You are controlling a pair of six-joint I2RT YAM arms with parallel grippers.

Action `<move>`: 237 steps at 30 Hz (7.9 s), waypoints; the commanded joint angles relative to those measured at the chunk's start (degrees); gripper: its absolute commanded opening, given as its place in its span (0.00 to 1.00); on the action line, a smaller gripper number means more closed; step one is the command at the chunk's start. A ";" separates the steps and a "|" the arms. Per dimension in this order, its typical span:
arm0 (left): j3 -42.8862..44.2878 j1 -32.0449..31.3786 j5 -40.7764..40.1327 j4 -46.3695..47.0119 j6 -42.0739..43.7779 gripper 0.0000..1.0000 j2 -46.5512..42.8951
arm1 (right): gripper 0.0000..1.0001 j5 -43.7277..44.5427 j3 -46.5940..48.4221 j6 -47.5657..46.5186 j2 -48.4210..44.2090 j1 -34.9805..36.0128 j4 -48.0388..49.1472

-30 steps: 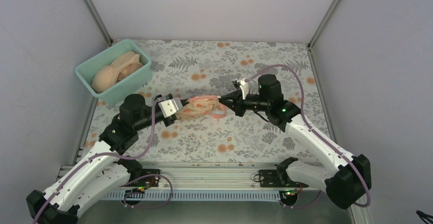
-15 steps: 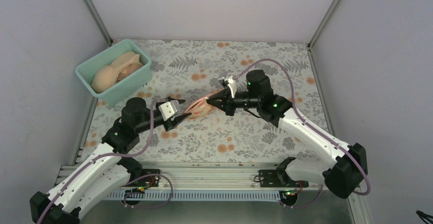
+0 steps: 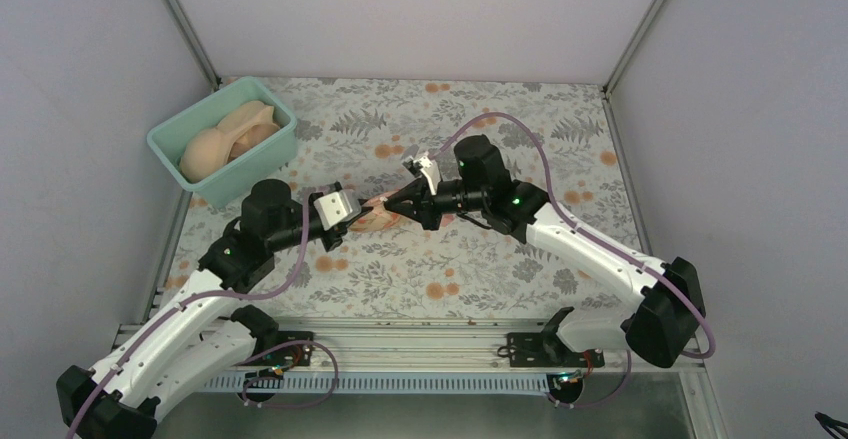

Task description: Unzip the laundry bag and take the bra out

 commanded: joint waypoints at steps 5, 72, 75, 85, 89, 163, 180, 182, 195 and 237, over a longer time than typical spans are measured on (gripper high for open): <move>-0.08 -0.10 -0.53 -0.09 3.44 0.02 -1.56 | 0.04 2.13 -0.74 -1.56 -2.16 -1.31 0.17; -5.16 1.73 2.95 -5.41 9.07 0.02 -2.73 | 0.04 0.64 -4.68 -1.51 1.96 0.63 -0.11; -5.31 1.65 2.73 -5.97 11.43 0.02 -3.03 | 0.04 1.84 -7.14 -0.65 -0.34 -2.67 -1.39; -7.03 2.03 2.15 -3.58 6.96 0.02 -4.04 | 0.04 1.50 -13.87 0.09 -7.98 -13.65 -4.75; -8.24 2.54 2.30 -3.02 6.33 0.02 -4.47 | 0.04 0.14 -14.08 -0.70 -8.48 -15.43 -5.24; -12.83 -6.88 -7.51 2.63 13.97 0.06 0.68 | 0.04 -7.22 -17.94 5.52 -4.67 -16.73 -1.29; -2.97 -10.18 -1.70 3.90 -16.31 0.81 7.70 | 0.04 -5.40 -16.58 15.22 -2.50 -7.94 10.04; -2.41 -11.35 -5.10 4.87 -17.46 0.81 9.16 | 0.04 -5.11 -16.54 16.06 -2.51 -6.99 10.97; -0.74 -17.83 -13.37 8.22 -16.26 0.36 14.86 | 0.04 -4.43 -16.70 16.39 -3.10 -5.20 11.52; -3.78 -15.80 -1.17 0.80 14.32 0.02 5.43 | 0.28 -3.14 -25.80 12.11 3.08 -22.98 4.42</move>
